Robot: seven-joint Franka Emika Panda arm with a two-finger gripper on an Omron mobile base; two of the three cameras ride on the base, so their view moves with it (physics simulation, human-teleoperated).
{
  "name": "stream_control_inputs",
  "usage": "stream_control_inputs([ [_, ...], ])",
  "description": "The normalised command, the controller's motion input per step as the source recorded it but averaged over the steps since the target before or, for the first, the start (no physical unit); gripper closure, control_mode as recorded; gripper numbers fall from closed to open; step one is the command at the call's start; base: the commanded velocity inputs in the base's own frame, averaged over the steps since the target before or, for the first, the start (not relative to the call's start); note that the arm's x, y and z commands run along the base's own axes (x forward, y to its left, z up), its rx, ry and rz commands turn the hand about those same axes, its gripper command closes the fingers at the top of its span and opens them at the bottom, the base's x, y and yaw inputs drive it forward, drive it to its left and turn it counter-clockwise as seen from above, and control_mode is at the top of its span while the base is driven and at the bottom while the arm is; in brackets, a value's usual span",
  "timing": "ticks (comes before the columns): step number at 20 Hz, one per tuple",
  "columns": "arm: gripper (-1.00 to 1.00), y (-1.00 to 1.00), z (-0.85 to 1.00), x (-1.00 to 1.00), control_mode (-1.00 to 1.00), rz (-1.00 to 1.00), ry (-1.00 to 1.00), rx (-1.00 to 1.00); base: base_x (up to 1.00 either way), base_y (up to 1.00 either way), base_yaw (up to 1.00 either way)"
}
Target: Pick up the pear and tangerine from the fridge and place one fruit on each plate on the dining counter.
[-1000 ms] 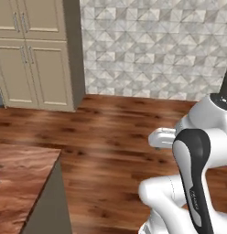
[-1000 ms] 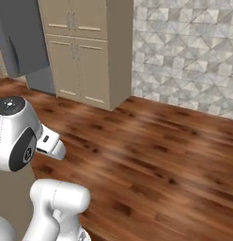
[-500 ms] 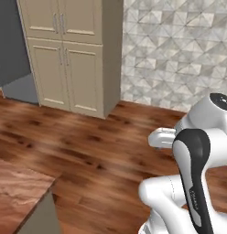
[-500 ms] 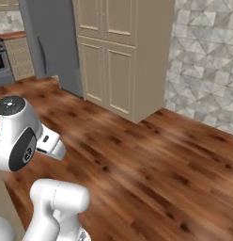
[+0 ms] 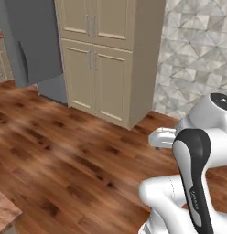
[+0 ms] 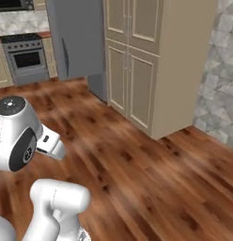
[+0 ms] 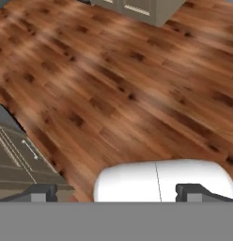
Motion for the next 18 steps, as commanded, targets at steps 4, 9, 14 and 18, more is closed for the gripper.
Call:
stream_control_inputs([
  [4, -1.0, 0.0, 0.0, 0.0, 1.0, 0.0, 0.0, 0.0, 0.99, -0.35, 0.48],
  [9, -1.0, 0.0, 0.0, 0.0, 1.0, 0.0, 0.0, 0.0, 1.0, -0.31, 0.48],
  [14, -1.0, 0.0, 0.0, 0.0, 1.0, 0.0, 0.0, 0.0, 1.0, -0.21, 0.46],
  [18, -1.0, 0.0, 0.0, 0.0, 1.0, 0.0, 0.0, 0.0, 1.0, -0.02, 0.36],
])
